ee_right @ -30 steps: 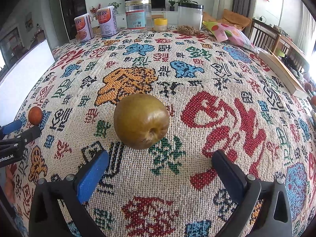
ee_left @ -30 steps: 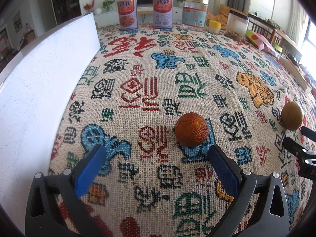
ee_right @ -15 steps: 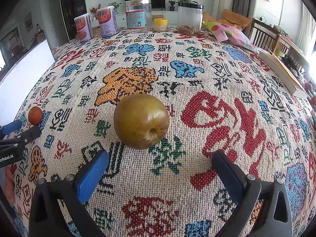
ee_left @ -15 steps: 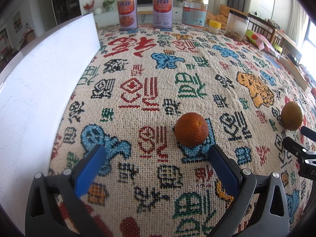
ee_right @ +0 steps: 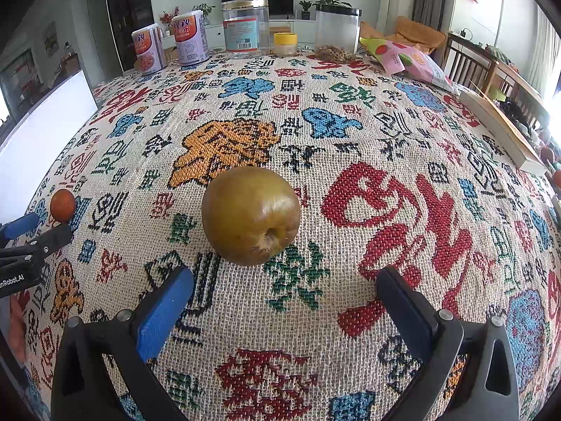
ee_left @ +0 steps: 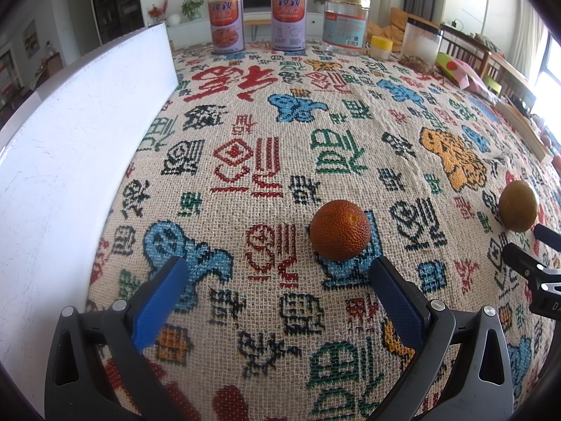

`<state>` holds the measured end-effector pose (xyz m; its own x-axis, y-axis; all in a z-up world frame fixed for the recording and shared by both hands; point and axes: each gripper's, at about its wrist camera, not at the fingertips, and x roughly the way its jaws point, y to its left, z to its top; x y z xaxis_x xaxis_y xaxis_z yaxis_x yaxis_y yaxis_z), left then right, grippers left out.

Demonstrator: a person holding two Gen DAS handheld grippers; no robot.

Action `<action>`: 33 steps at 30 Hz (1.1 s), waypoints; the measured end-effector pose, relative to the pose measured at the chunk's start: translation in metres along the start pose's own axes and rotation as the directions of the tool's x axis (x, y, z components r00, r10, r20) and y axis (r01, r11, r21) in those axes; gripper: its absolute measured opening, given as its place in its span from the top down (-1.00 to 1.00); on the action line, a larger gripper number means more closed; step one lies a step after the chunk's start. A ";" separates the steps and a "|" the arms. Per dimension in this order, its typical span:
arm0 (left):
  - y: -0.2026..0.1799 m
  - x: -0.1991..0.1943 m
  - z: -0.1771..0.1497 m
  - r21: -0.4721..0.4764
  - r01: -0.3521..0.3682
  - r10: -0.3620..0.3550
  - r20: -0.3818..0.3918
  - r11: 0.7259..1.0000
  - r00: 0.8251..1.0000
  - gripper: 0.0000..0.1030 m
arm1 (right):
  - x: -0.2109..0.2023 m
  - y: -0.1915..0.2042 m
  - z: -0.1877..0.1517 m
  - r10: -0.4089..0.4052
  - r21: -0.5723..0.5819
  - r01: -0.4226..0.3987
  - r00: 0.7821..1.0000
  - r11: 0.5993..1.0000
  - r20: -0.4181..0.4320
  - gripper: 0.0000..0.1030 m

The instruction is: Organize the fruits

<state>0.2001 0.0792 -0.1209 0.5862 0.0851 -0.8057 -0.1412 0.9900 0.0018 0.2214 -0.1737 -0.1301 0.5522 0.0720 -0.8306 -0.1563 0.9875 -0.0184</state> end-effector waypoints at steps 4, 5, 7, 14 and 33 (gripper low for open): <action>0.001 0.000 0.000 -0.001 0.003 -0.003 0.000 1.000 1.000 -0.99 | 0.000 0.000 0.000 0.000 0.000 0.000 1.000 1.000 0.000 -1.00; 0.001 0.000 0.000 -0.002 0.003 -0.003 0.000 1.000 1.000 -0.99 | 0.000 0.000 0.000 0.000 0.000 0.000 1.000 1.000 0.000 -1.00; 0.001 0.000 0.000 -0.002 0.004 -0.004 0.000 1.000 1.000 -0.99 | 0.000 0.000 0.000 0.000 0.000 0.000 1.000 1.000 0.000 -1.00; 0.000 -0.001 0.000 0.004 0.003 -0.003 0.000 1.000 1.000 -0.99 | 0.000 0.000 0.000 0.000 0.000 0.000 1.000 1.000 0.000 -1.00; -0.028 -0.001 0.019 0.089 0.058 -0.056 -0.024 0.994 0.998 -0.20 | -0.024 -0.027 0.031 0.205 -0.003 -0.205 0.979 0.979 -0.002 -0.98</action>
<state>0.2186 0.0533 -0.1093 0.5740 0.0269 -0.8184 -0.0355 0.9993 0.0080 0.2380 -0.1975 -0.0924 0.5069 0.2723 -0.8179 -0.2682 0.9515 0.1506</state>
